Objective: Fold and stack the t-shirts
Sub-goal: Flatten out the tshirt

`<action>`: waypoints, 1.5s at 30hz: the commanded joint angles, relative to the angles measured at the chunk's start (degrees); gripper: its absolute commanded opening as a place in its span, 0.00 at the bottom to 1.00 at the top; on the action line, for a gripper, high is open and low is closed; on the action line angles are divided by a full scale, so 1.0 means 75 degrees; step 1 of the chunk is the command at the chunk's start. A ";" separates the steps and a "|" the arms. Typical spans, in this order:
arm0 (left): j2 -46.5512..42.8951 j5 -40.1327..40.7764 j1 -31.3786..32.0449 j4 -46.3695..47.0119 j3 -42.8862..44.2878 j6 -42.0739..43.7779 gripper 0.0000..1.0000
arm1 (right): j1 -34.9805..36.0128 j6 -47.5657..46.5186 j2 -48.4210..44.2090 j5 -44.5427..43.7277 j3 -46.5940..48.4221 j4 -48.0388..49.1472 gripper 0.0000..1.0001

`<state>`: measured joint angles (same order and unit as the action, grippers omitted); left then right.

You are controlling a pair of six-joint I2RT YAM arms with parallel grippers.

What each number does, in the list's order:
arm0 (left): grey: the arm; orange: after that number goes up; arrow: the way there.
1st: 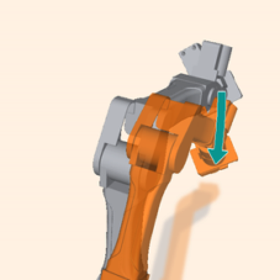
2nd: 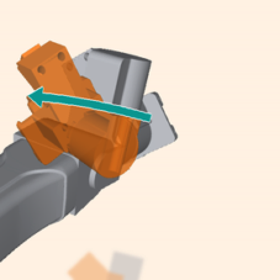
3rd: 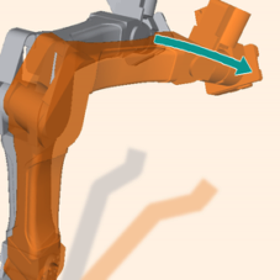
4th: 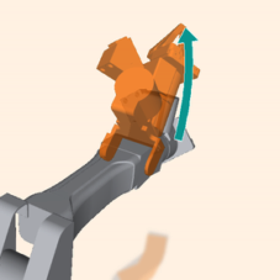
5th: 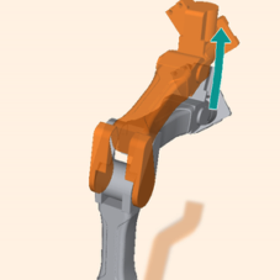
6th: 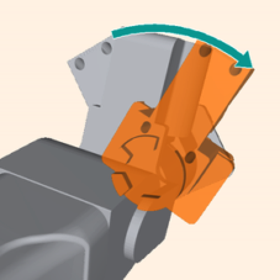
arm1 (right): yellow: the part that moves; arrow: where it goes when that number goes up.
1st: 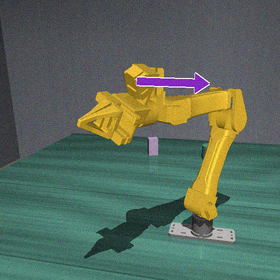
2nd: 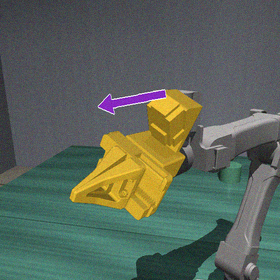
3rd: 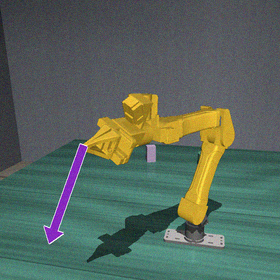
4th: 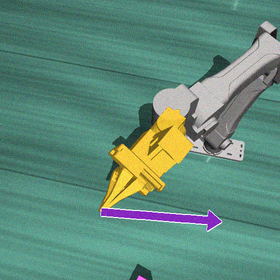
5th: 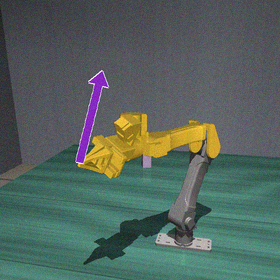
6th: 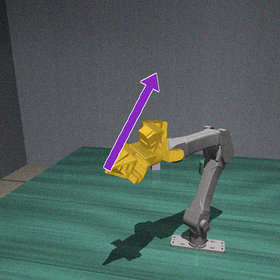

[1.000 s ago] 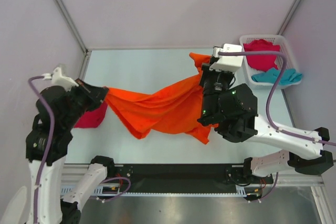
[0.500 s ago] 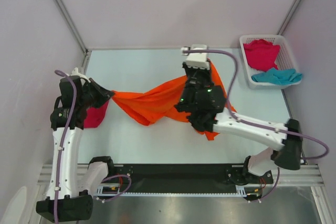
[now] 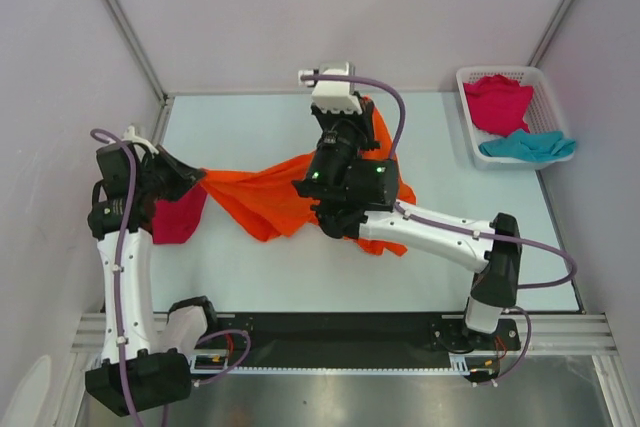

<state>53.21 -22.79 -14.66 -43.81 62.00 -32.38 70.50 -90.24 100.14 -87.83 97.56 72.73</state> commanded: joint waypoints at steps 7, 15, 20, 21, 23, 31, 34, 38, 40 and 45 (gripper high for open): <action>0.0369 -0.0805 -0.0413 0.0603 0.0429 0.0087 0.02 | 0.1778 -0.2354 0.2272 -0.1731 0.6872 0.1146 0.00; 0.0534 -0.1051 -0.0472 0.0943 0.0347 -0.0159 0.01 | 0.3220 -0.1692 0.0876 -0.1707 0.6422 0.1166 0.00; 0.0604 -0.0993 -0.0495 0.1049 0.0289 -0.0206 0.02 | 0.4087 -0.1656 -0.0119 -0.1707 0.5686 0.1763 0.00; 0.0616 -0.1028 -0.0518 0.1083 0.0254 -0.0218 0.02 | 0.4146 -0.1447 -0.0330 -0.1719 0.5440 0.1787 0.00; 0.0663 -0.1110 -0.0542 0.1165 0.0160 -0.0299 0.02 | 0.4264 -0.0990 -0.1159 -0.1637 0.4298 0.1787 0.00; 0.0628 -0.1356 -0.0566 0.1365 -0.0051 -0.0440 0.02 | 0.5339 0.1819 -0.4149 -0.1379 0.0203 0.1764 0.00; 0.0581 -0.1333 -0.0566 0.1342 -0.0075 -0.0394 0.02 | 0.6512 0.3177 -0.5439 -0.1110 -0.1507 0.1542 0.00; 0.0523 -0.1275 -0.0577 0.1190 -0.0040 -0.0253 0.02 | 0.6971 0.4355 -0.6331 -0.1752 -0.2798 0.0545 0.00; 0.0511 -0.1239 -0.0589 0.1108 -0.0016 -0.0183 0.02 | 0.7785 0.4647 -0.6822 -0.1777 -0.3697 0.0545 0.00; 0.0429 -0.1263 -0.0577 0.1049 -0.0028 -0.0147 0.02 | 0.9184 0.6158 -0.8076 -0.1777 -0.5458 0.0545 0.00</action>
<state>57.25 -37.10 -17.45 -36.84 62.24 -35.53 133.40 -56.66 44.93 -88.58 63.51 75.16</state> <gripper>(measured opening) 0.022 0.009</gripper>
